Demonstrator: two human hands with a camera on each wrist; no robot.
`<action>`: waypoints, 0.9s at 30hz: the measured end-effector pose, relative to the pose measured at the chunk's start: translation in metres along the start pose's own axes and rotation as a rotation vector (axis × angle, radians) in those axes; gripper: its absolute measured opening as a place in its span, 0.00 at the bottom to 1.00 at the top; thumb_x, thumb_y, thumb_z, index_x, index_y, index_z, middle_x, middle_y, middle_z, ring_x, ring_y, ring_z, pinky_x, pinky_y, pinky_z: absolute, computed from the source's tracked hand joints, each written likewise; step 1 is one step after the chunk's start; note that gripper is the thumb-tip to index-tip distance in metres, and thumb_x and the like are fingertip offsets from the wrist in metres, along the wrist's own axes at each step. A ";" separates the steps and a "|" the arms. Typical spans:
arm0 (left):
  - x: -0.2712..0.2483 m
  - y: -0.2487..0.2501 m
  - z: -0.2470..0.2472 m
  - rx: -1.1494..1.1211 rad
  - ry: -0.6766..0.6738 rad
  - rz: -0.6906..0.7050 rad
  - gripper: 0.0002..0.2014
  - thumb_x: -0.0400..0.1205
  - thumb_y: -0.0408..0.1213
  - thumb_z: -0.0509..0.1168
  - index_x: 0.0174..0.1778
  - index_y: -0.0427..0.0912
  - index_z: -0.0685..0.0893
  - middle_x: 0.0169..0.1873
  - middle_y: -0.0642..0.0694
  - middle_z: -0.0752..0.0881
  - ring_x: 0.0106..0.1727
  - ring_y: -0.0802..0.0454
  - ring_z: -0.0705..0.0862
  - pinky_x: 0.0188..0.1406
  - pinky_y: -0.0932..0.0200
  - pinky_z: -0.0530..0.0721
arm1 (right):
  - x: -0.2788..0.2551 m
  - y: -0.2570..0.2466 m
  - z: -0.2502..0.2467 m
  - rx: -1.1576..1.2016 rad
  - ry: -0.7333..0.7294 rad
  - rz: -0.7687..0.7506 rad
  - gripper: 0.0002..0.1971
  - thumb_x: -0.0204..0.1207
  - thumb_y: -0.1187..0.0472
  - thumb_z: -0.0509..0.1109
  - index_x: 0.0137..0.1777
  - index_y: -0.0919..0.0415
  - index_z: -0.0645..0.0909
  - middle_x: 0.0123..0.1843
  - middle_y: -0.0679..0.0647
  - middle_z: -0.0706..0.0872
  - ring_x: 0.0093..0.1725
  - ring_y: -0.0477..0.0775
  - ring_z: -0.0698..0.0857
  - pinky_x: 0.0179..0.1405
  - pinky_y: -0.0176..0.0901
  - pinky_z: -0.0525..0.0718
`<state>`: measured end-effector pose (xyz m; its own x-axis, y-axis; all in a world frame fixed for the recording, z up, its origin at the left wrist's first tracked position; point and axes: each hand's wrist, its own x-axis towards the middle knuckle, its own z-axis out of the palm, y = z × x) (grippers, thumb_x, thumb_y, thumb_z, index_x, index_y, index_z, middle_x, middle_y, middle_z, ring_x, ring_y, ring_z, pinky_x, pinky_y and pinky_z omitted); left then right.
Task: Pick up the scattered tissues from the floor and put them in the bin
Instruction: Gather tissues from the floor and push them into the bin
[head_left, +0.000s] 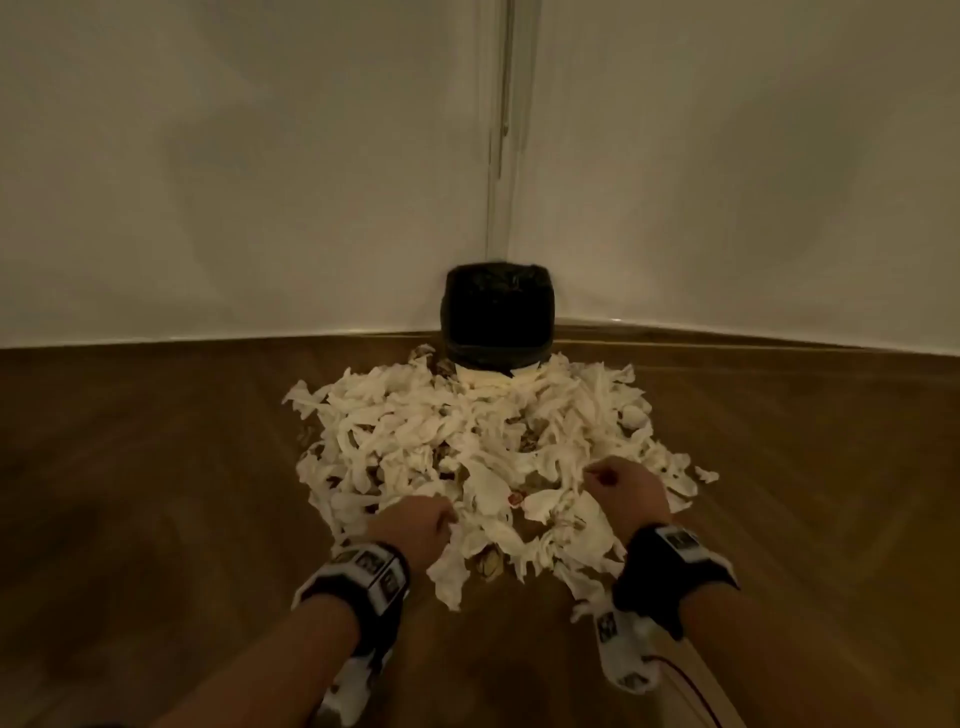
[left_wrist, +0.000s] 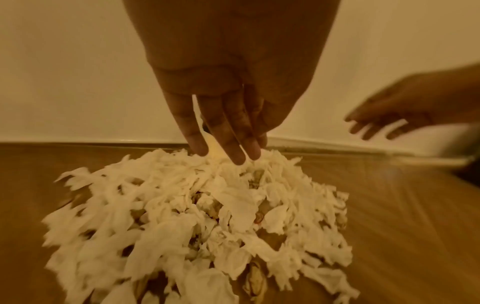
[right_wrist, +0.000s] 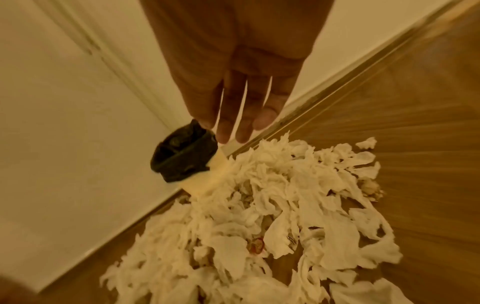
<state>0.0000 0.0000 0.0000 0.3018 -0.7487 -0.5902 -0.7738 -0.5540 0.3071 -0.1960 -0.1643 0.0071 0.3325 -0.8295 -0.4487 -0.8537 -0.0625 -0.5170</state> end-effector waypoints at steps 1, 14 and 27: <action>0.021 0.000 0.010 0.062 -0.015 0.029 0.14 0.85 0.42 0.52 0.62 0.50 0.79 0.60 0.48 0.81 0.59 0.50 0.80 0.55 0.57 0.78 | 0.016 0.002 0.014 -0.060 -0.019 -0.025 0.10 0.80 0.52 0.65 0.52 0.56 0.84 0.50 0.54 0.87 0.50 0.56 0.84 0.50 0.46 0.81; 0.210 -0.001 0.108 0.315 0.049 0.147 0.20 0.83 0.35 0.61 0.71 0.49 0.69 0.69 0.42 0.66 0.54 0.38 0.81 0.45 0.49 0.81 | 0.180 0.026 0.165 -0.676 -0.200 -0.285 0.20 0.82 0.62 0.59 0.74 0.57 0.70 0.80 0.59 0.59 0.75 0.66 0.67 0.70 0.57 0.74; 0.238 -0.011 0.122 0.238 0.088 0.078 0.11 0.83 0.29 0.59 0.58 0.36 0.82 0.61 0.37 0.79 0.60 0.40 0.81 0.58 0.52 0.79 | 0.204 0.046 0.161 -0.534 -0.073 -0.209 0.14 0.83 0.68 0.57 0.59 0.67 0.83 0.60 0.64 0.84 0.60 0.62 0.83 0.57 0.45 0.80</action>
<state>0.0123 -0.1273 -0.2352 0.2757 -0.8203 -0.5011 -0.9025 -0.4004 0.1589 -0.1029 -0.2467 -0.2253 0.5262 -0.7300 -0.4360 -0.8447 -0.5079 -0.1690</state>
